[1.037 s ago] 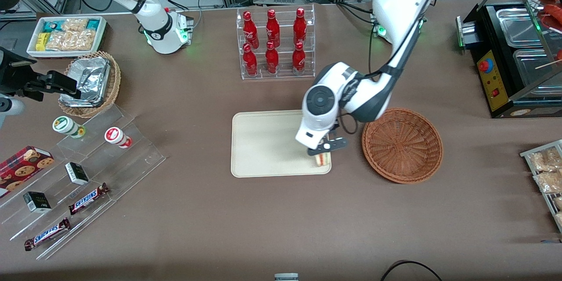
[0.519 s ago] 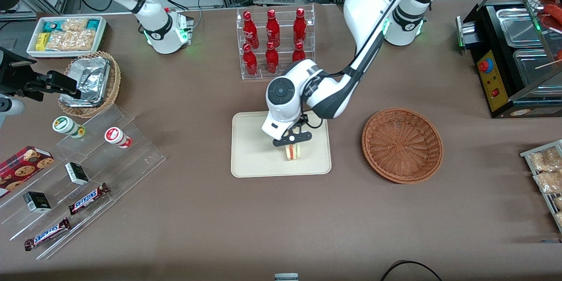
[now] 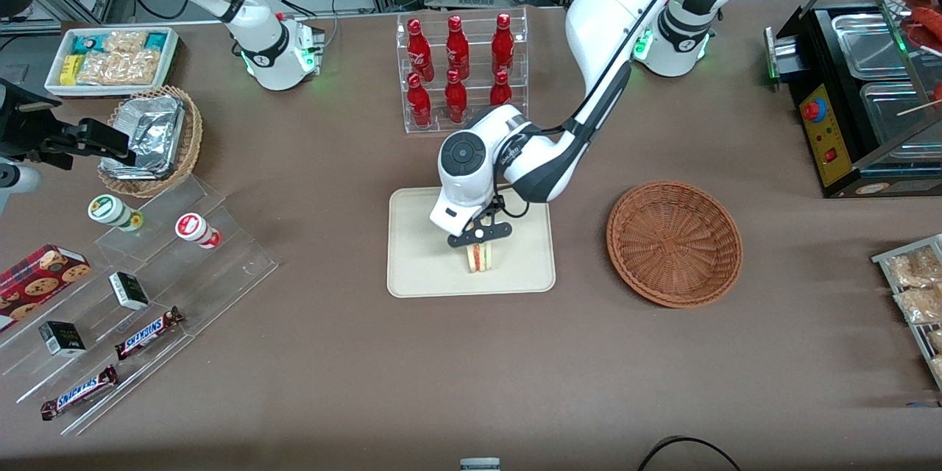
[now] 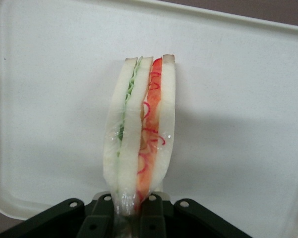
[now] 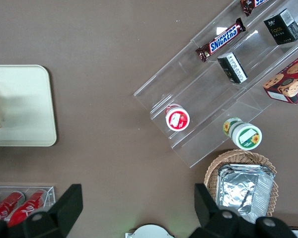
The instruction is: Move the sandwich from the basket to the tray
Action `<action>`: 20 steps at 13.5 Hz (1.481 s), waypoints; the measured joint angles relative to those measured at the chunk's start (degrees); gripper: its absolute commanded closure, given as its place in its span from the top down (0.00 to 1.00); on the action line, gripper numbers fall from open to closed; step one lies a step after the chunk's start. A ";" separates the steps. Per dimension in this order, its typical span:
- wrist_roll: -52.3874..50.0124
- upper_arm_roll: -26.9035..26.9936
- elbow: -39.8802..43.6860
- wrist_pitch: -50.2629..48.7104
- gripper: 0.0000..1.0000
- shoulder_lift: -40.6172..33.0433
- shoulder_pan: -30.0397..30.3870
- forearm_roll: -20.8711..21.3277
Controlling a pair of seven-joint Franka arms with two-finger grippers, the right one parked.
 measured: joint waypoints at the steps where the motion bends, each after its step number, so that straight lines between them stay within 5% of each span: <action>1: -0.02 0.00 0.08 0.31 0.66 0.24 -0.10 0.00; 2: -0.06 0.00 0.11 0.76 1.00 0.47 -0.18 0.00; 20: -0.21 0.85 10.03 -5.70 1.00 -3.20 0.64 -1.97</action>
